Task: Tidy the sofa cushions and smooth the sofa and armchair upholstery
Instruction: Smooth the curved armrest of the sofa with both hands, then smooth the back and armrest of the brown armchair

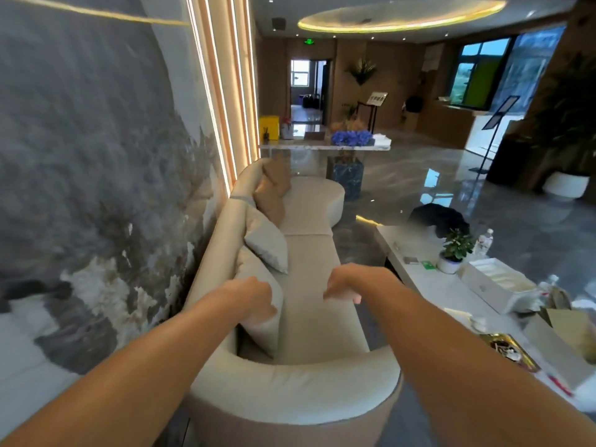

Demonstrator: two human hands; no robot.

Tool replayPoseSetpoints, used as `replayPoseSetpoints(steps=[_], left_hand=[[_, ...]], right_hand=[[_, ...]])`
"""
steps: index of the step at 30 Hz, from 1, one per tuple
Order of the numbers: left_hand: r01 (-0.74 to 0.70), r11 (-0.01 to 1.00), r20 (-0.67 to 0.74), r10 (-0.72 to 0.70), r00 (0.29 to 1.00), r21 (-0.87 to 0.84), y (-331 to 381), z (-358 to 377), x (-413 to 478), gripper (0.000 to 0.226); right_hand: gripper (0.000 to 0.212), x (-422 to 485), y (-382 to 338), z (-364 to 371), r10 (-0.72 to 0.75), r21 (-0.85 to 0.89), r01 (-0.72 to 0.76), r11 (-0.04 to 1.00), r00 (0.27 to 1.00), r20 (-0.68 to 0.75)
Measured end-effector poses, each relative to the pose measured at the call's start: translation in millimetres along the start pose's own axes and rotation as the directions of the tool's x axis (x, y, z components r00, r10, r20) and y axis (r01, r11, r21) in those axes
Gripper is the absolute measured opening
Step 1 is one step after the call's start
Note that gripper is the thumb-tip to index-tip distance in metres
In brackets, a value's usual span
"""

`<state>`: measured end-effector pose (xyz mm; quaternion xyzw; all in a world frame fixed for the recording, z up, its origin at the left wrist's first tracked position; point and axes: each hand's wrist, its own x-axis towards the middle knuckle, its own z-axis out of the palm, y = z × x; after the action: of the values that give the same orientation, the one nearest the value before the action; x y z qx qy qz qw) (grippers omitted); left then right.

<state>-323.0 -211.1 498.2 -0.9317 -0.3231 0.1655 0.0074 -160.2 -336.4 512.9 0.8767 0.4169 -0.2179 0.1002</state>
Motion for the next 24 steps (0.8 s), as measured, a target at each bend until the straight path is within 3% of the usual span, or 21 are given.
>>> replayPoseSetpoints(steps=[3,8,10,12,14,16,19,20,24], left_hand=[[-0.021,0.999,-0.081,0.017,0.997,-0.048,3.2,-8.6,-21.9,0.038],[-0.137,0.991,0.042,0.137,0.99,-0.002,38.4,12.0,-47.4,0.044],[-0.287,0.957,0.079,0.282,0.956,0.051,67.5,27.1,-54.0,0.044],[-0.439,0.892,0.111,0.428,0.897,0.11,105.8,38.0,-70.6,0.044],[-0.651,0.743,0.146,0.634,0.759,0.155,190.8,57.2,-118.6,0.041],[-0.744,0.637,0.177,0.724,0.667,0.201,225.2,73.3,-150.1,0.04],[-0.753,0.604,0.14,0.748,0.648,0.26,237.4,89.2,-164.1,0.039],[-0.783,0.569,0.185,0.766,0.616,0.25,256.5,100.5,-193.7,0.038],[-0.939,0.238,0.364,0.875,0.318,0.25,331.7,151.3,-334.3,0.041]], right_hand=[[0.036,-32.3,1.7,-0.2,0.012,0.062,-0.004,0.998,0.99,-0.137],[0.025,-92.9,6.4,38.7,0.093,0.119,-0.072,0.99,0.979,-0.183],[0.027,-125.5,15.1,61.9,0.169,0.239,-0.124,0.963,0.97,-0.177],[0.031,-164.4,31.5,93.0,0.266,0.294,-0.216,0.931,0.953,-0.143],[0.028,-246.8,66.5,164.3,0.471,0.393,-0.405,0.826,0.878,-0.085],[0.035,-290.5,73.2,209.9,0.579,0.435,-0.5,0.749,0.813,-0.063],[0.038,-322.0,62.2,242.9,0.6,0.502,-0.555,0.663,0.795,0.085],[0.036,-364.4,60.7,270.5,0.63,0.509,-0.601,0.616,0.764,0.14],[0.025,-523.3,64.9,366.8,0.82,0.564,-0.799,0.211,0.458,0.342]])
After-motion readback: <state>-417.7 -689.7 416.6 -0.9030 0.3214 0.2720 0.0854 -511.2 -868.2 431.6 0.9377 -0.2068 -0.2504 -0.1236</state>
